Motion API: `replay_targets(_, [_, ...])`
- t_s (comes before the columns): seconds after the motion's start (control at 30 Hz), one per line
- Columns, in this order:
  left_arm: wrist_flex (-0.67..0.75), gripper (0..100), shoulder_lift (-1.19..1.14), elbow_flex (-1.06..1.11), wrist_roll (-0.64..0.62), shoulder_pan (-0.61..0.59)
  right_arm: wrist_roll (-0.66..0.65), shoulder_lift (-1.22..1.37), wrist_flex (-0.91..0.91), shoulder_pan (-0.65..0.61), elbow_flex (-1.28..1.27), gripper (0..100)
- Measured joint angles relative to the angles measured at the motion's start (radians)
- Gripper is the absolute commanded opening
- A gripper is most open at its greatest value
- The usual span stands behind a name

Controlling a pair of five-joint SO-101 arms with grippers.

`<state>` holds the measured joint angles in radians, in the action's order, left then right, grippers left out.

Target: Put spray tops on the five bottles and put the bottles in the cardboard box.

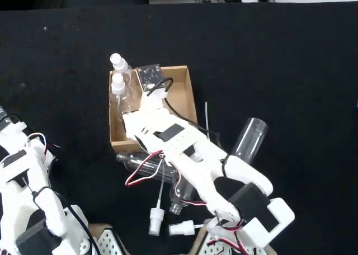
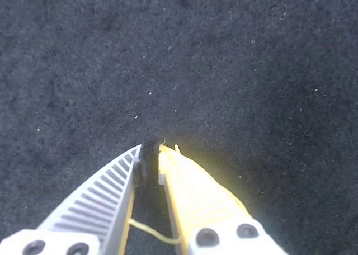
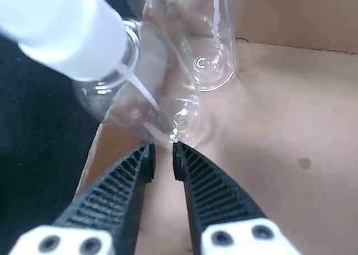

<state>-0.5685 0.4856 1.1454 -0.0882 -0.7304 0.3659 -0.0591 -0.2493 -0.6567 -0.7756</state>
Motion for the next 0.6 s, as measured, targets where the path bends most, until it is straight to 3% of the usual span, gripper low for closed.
replay_targets(0.47, [0.0, 4, 0.0, 0.0, 0.0, 0.0, 0.0, 0.0, 0.02, 0.0, 0.0, 5.0])
replay_targets(0.6, [0.0, 4, 0.0, 0.0, 0.0, 0.0, 0.0, -0.026, -0.057, 0.0, 0.0, 5.3])
